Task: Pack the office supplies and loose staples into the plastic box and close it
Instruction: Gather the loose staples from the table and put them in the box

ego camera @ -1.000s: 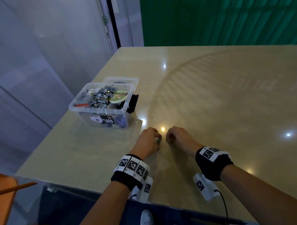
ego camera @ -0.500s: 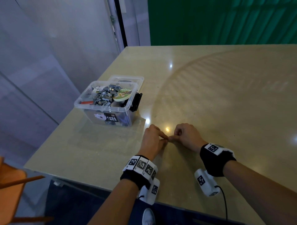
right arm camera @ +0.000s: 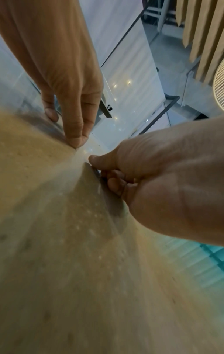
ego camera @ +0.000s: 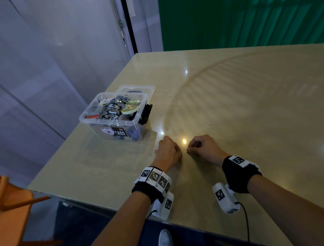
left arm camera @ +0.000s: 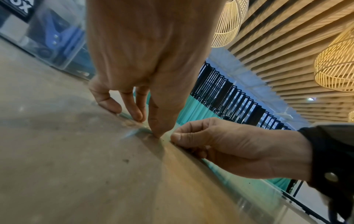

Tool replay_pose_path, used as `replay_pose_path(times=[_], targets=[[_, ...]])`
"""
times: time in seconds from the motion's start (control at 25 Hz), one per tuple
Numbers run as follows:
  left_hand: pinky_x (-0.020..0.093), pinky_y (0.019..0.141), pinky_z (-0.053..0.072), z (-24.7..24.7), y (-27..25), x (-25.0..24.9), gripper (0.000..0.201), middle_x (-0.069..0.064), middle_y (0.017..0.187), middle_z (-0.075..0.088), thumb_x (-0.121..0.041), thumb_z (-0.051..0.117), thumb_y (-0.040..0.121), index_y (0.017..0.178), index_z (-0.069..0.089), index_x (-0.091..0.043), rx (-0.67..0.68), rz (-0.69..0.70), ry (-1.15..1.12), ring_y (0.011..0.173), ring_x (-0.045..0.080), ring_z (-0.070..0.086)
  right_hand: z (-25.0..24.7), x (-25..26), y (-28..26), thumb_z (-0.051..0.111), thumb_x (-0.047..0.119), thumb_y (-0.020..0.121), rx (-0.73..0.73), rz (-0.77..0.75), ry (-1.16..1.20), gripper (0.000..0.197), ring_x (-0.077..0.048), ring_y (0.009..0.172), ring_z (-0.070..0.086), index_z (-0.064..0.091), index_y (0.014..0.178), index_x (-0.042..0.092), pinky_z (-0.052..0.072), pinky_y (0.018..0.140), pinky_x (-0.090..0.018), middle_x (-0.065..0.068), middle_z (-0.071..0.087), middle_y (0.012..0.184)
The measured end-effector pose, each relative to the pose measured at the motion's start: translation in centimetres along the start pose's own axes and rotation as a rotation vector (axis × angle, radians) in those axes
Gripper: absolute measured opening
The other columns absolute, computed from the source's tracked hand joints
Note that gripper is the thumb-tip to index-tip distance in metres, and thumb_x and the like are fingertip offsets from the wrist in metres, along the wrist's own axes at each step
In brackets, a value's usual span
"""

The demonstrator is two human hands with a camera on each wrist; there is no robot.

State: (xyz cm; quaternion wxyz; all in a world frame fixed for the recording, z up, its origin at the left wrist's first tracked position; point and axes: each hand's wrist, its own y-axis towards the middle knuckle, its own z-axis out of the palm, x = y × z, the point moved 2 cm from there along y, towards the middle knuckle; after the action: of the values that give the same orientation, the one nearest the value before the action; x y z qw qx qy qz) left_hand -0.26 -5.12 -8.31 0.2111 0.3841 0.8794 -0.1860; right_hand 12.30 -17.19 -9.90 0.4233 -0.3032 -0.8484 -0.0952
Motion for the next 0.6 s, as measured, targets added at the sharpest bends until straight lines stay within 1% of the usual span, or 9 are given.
replay_pose_path(times=[0.08, 0.12, 0.16, 0.24, 0.32, 0.4, 0.44, 0.52, 0.6], targets=[[0.042, 0.093, 0.047, 0.1, 0.1, 0.0, 0.017, 0.001, 0.114, 0.046, -0.026, 0.069, 0.089, 0.098, 0.070, -0.011, 0.019, 0.007, 0.024, 0.106, 0.018, 0.048, 0.2, 0.3, 0.1, 0.086, 0.026, 0.077, 0.000, 0.024, -0.007, 0.013, -0.008, 0.079, 0.064, 0.075, 0.082, 0.020, 0.046, 0.068, -0.022, 0.006, 0.070, 0.081], [0.042, 0.093, 0.048, 0.1, 0.3, 0.1, 0.014, 0.001, 0.114, 0.047, -0.025, 0.070, 0.088, 0.094, 0.071, -0.012, 0.028, 0.021, 0.024, 0.105, 0.019, 0.050, 0.3, 0.4, 0.2, 0.088, 0.028, 0.075, -0.009, 0.040, -0.012, 0.017, -0.009, 0.078, 0.063, 0.074, 0.081, 0.021, 0.044, 0.065, -0.022, 0.006, 0.070, 0.080], [0.042, 0.093, 0.050, 0.1, 0.4, 0.2, 0.011, 0.001, 0.113, 0.051, -0.026, 0.072, 0.086, 0.091, 0.073, -0.015, 0.038, 0.025, 0.001, 0.103, 0.019, 0.053, 0.5, 0.4, 0.3, 0.089, 0.030, 0.072, -0.014, 0.059, -0.019, 0.020, -0.010, 0.076, 0.063, 0.073, 0.080, 0.021, 0.043, 0.062, -0.022, 0.006, 0.069, 0.079], [0.041, 0.088, 0.056, -0.2, 0.7, 0.6, 0.006, 0.001, 0.104, 0.062, -0.025, 0.076, 0.083, 0.084, 0.074, -0.020, 0.053, 0.034, -0.057, 0.095, 0.017, 0.062, 0.7, 0.7, 0.5, 0.091, 0.033, 0.069, -0.007, 0.074, -0.041, 0.026, -0.012, 0.074, 0.062, 0.072, 0.080, 0.021, 0.041, 0.059, -0.023, 0.005, 0.067, 0.078], [0.033, 0.082, 0.058, -0.4, 0.9, 0.9, 0.004, 0.002, 0.093, 0.070, -0.021, 0.078, 0.083, 0.084, 0.076, -0.018, 0.088, 0.037, -0.125, 0.087, 0.015, 0.068, 0.8, 0.9, 0.5, 0.092, 0.034, 0.067, 0.002, 0.084, -0.062, 0.029, -0.014, 0.074, 0.061, 0.071, 0.081, 0.020, 0.042, 0.058, -0.025, 0.003, 0.067, 0.079], [0.025, 0.077, 0.056, -0.8, 0.8, 1.1, 0.006, 0.003, 0.090, 0.072, -0.018, 0.078, 0.083, 0.088, 0.077, -0.015, 0.110, 0.055, -0.187, 0.086, 0.014, 0.069, 0.6, 1.1, 0.6, 0.092, 0.033, 0.067, 0.017, 0.085, -0.076, 0.030, -0.016, 0.074, 0.062, 0.071, 0.082, 0.017, 0.043, 0.057, -0.026, 0.000, 0.068, 0.081], [0.023, 0.076, 0.055, -0.9, 0.6, 1.1, 0.007, 0.003, 0.089, 0.073, -0.018, 0.078, 0.083, 0.089, 0.077, -0.014, 0.116, 0.064, -0.203, 0.086, 0.014, 0.069, 0.6, 1.1, 0.6, 0.092, 0.032, 0.067, 0.028, 0.083, -0.080, 0.030, -0.017, 0.075, 0.063, 0.071, 0.083, 0.016, 0.045, 0.058, -0.027, -0.001, 0.068, 0.081], [0.025, 0.078, 0.056, -1.1, 0.4, 1.2, 0.009, 0.002, 0.088, 0.073, -0.018, 0.079, 0.082, 0.089, 0.077, -0.014, 0.122, 0.061, -0.224, 0.085, 0.013, 0.069, 0.5, 1.3, 0.6, 0.092, 0.032, 0.068, 0.045, 0.081, -0.086, 0.031, -0.019, 0.077, 0.064, 0.072, 0.083, 0.015, 0.048, 0.062, -0.030, -0.003, 0.069, 0.083], [0.022, 0.076, 0.055, -1.1, 0.3, 1.3, 0.009, 0.002, 0.089, 0.072, -0.018, 0.080, 0.081, 0.090, 0.078, -0.015, 0.121, 0.045, -0.236, 0.086, 0.013, 0.069, 0.5, 1.4, 0.6, 0.092, 0.032, 0.068, 0.046, 0.079, -0.093, 0.031, -0.019, 0.078, 0.065, 0.071, 0.083, 0.015, 0.050, 0.063, -0.030, -0.003, 0.069, 0.084]])
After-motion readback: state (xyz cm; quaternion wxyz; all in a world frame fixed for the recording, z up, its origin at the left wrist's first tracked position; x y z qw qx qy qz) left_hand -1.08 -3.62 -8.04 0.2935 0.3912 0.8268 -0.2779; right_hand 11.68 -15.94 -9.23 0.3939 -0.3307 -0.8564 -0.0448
